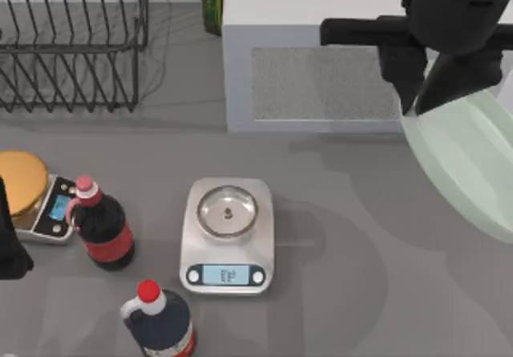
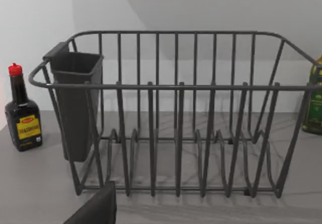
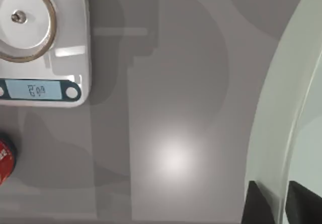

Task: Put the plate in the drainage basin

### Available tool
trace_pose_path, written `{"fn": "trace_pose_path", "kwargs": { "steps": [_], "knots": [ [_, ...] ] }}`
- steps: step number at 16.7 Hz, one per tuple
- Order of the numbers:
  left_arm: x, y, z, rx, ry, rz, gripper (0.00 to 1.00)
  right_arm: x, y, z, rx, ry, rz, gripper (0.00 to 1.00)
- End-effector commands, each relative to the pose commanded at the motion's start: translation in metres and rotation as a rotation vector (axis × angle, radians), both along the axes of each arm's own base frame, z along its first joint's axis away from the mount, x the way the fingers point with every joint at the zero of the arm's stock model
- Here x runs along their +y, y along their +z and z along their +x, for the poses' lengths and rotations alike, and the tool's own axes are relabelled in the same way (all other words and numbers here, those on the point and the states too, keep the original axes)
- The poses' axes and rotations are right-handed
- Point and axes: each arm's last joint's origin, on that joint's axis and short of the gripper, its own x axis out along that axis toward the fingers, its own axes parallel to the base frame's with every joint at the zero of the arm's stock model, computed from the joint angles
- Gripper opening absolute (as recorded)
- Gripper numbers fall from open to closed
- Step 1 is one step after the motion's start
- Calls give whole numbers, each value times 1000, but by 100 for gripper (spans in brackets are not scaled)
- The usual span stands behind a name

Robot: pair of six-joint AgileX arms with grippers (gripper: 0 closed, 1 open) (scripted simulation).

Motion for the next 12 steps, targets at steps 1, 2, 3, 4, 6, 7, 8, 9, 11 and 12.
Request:
{"fn": "trace_pose_path", "kwargs": {
  "steps": [1, 2, 3, 4, 6, 7, 8, 9, 11, 12],
  "knots": [
    [0, 0, 0, 0, 0, 0, 100, -1, 3, -1, -2, 0, 1, 0],
    [0, 0, 0, 0, 0, 0, 100, -1, 3, -1, -2, 0, 1, 0],
    [0, 0, 0, 0, 0, 0, 100, -1, 3, -1, -2, 0, 1, 0],
    [0, 0, 0, 0, 0, 0, 100, -1, 3, -1, -2, 0, 1, 0],
    [0, 0, 0, 0, 0, 0, 100, 0, 2, -1, 0, 3, 0, 0],
    [0, 0, 0, 0, 0, 0, 100, -3, 3, 1, -1, -4, -3, 0],
    [0, 0, 0, 0, 0, 0, 100, -9, 5, 5, -4, -15, -6, 0],
    [0, 0, 0, 0, 0, 0, 100, -16, 7, 12, -6, -31, -12, 0],
    [0, 0, 0, 0, 0, 0, 100, -38, 9, 32, -8, -75, -30, 0],
    [0, 0, 0, 0, 0, 0, 100, -52, 9, 45, -8, -100, -41, 0]
  ]
}}
